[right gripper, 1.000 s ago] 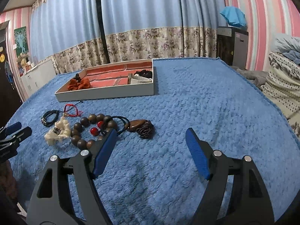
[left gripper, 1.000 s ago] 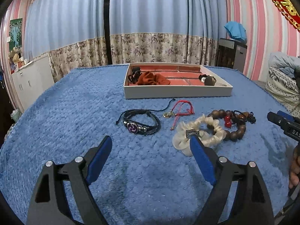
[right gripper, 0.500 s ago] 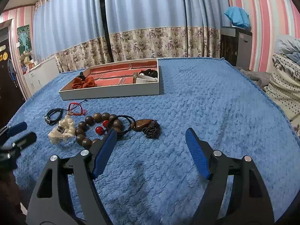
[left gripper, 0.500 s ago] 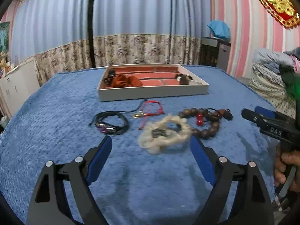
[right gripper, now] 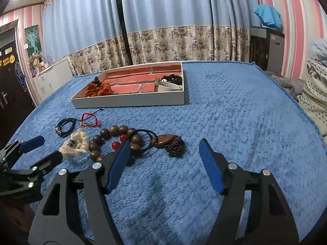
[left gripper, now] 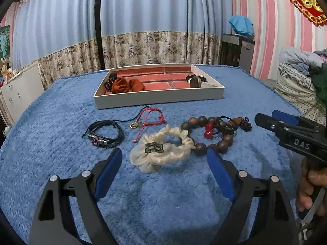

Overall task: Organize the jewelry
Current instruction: 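Grasp the cream scrunchie with the left tool while the right tool grasps the black-cord red-bead bracelet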

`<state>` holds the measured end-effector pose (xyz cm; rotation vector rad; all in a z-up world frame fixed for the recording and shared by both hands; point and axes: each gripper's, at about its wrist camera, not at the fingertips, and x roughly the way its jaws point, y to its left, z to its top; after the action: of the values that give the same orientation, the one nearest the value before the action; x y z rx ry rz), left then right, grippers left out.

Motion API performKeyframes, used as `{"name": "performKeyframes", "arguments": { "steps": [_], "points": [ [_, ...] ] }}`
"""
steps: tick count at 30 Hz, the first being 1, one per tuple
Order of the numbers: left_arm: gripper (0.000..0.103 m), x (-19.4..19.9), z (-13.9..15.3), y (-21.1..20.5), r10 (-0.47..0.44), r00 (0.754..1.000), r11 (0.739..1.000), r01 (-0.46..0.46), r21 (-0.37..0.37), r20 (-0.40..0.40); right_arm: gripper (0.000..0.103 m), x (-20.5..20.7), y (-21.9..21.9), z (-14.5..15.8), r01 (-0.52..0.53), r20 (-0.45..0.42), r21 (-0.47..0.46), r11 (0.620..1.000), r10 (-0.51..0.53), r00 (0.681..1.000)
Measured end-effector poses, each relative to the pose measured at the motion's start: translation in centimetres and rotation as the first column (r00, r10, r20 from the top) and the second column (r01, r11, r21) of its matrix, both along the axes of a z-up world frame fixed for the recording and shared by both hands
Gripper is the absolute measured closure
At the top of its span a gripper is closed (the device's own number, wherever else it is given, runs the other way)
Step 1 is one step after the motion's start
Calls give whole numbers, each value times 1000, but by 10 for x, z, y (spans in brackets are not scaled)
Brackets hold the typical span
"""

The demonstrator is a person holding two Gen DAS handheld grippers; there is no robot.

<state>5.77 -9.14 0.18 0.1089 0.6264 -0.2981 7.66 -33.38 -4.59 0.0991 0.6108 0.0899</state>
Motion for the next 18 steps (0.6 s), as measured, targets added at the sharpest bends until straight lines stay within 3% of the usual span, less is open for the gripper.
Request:
{"name": "performKeyframes", "arguments": {
  "steps": [4,12,15,18],
  "points": [
    [23,11,-5,-4,5,999,1000,-5,9,-39,36,0,-2,-2,1,-6,11,1000,-1,1000],
    [63,31,-19,-3,5,992,1000,-2,19,-127,36,12,6,-8,-20,-63,30,999,22,998],
    [73,38,-20,3,14,990,1000,-12,11,-137,37,19,12,-10,-31,-93,59,998,37,995],
    [82,46,-21,12,26,988,1000,-28,-9,-152,45,29,18,-13,-27,-122,59,998,34,992]
  ]
}}
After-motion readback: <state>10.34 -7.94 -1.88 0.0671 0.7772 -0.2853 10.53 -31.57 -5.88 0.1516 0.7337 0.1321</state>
